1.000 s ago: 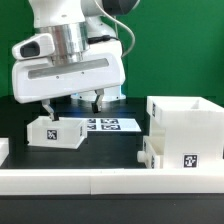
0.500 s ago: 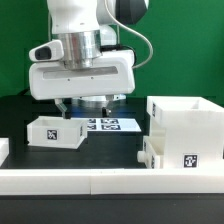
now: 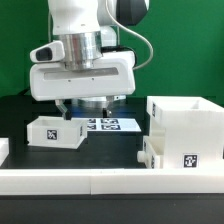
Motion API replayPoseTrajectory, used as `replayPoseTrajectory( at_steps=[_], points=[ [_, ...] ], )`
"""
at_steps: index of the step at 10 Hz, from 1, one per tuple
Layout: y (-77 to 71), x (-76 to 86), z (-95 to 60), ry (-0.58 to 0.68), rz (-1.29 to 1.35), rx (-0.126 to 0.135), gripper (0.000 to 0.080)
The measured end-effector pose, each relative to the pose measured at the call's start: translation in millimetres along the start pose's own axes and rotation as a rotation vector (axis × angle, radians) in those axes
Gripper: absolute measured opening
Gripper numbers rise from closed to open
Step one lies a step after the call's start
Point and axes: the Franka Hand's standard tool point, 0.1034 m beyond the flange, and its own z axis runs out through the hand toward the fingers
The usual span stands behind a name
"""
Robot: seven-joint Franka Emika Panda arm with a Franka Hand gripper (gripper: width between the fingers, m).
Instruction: Assemble drawer
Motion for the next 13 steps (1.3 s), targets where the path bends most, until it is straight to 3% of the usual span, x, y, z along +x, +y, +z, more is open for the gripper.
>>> replayPoseTrajectory(
  at_steps=[2, 5, 8, 9, 10, 11, 13],
  points=[
    [6.5, -16.2, 17.0, 0.005, 0.008, -0.008, 0.0649],
    [9.1, -23.6, 37.0, 0.022, -0.021, -0.013, 0.0649],
    [9.8, -25.2, 42.1, 0.027, -0.054, -0.014, 0.0649],
    [9.6, -25.5, 42.6, 0.026, -0.058, -0.014, 0.0555],
    [9.6, -25.5, 42.7, 0.026, -0.062, -0.014, 0.0361],
    [9.6, -25.6, 42.7, 0.026, -0.067, -0.014, 0.0361],
    [9.1, -25.6, 42.7, 0.025, -0.077, -0.014, 0.0090]
  ],
)
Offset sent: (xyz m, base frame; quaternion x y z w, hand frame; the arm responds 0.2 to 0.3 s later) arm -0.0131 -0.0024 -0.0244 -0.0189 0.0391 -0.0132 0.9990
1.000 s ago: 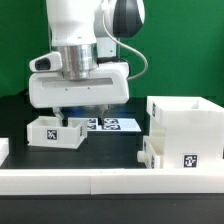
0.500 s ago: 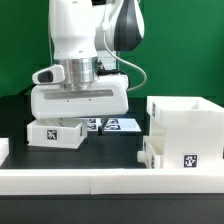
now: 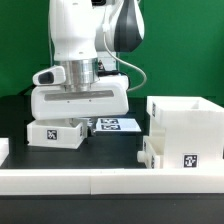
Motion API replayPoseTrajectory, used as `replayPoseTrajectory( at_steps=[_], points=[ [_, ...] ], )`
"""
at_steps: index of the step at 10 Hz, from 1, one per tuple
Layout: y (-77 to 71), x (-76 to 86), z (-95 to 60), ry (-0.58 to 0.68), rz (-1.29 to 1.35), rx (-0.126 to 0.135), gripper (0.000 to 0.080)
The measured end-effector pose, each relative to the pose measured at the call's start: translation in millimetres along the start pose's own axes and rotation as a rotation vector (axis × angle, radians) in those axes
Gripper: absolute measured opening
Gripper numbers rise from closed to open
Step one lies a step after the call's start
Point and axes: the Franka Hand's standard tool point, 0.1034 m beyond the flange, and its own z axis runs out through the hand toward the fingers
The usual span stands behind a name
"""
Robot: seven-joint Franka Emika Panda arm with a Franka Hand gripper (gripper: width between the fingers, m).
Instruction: Assemble drawer
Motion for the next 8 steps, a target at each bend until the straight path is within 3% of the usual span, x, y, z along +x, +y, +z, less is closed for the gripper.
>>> replayPoseTrajectory(
  at_steps=[4, 6, 8],
  points=[
    [-4.3, 3.1, -2.3, 0.006, -0.011, -0.001, 0.0045],
    [-18.3, 12.5, -9.3, 0.004, -0.036, 0.005, 0.0044],
    [-43.0, 29.4, -20.6, -0.007, -0.061, 0.018, 0.0044]
  ],
)
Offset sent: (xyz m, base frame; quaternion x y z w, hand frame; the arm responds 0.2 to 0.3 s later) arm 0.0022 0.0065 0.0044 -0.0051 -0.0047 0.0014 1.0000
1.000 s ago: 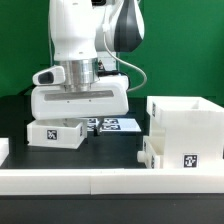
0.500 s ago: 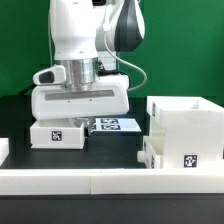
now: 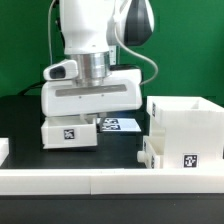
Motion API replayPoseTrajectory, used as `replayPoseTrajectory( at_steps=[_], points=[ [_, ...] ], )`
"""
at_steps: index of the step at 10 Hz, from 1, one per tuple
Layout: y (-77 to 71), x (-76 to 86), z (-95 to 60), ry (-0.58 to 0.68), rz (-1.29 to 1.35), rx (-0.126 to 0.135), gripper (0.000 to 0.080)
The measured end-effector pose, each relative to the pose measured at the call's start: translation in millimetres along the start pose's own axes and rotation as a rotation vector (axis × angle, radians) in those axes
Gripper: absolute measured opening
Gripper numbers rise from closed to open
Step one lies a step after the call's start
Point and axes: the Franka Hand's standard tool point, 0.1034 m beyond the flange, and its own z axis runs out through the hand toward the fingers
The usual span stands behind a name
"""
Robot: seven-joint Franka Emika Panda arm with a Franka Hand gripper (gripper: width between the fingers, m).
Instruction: Assemble drawer
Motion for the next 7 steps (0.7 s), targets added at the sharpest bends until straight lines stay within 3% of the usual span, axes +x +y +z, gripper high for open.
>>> replayPoseTrajectory(
  at_steps=[2, 4, 7],
  points=[
    [-18.0, 20.9, -16.3, -0.004, -0.028, 0.010, 0.0044],
    [-21.8, 38.1, -27.0, -0.005, -0.047, 0.018, 0.0044],
    [-22.1, 40.5, -27.0, -0.008, -0.099, 0.020, 0.0044]
  ],
)
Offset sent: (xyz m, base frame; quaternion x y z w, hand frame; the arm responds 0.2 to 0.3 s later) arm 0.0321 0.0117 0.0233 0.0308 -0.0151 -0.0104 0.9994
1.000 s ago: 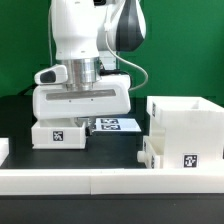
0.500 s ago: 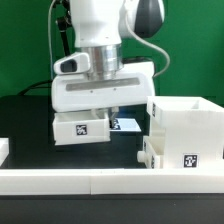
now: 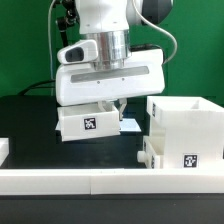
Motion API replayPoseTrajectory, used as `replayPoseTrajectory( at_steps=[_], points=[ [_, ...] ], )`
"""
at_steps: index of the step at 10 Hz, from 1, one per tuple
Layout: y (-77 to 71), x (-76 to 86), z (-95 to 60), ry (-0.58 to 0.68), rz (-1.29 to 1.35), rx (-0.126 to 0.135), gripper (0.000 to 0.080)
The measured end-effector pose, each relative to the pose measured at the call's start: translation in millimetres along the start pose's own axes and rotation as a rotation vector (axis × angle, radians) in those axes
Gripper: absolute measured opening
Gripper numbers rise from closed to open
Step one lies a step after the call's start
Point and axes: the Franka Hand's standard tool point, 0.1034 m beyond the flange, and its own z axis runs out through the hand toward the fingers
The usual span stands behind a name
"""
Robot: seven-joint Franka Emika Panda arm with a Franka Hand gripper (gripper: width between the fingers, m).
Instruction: Assemble drawer
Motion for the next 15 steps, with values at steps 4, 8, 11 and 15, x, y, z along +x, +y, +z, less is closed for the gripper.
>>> replayPoseTrajectory(
  at_steps=[4, 8, 11, 15],
  points=[
    [8.2, 9.8, -0.4, -0.009, -0.487, -0.013, 0.0044],
    [10.0, 16.2, -2.5, -0.026, -0.817, -0.017, 0.0044],
    [13.2, 17.7, -2.6, -0.039, -1.086, -0.026, 0.0044],
    [17.8, 22.9, -0.2, -0.071, -1.397, -0.049, 0.0044]
  ],
)
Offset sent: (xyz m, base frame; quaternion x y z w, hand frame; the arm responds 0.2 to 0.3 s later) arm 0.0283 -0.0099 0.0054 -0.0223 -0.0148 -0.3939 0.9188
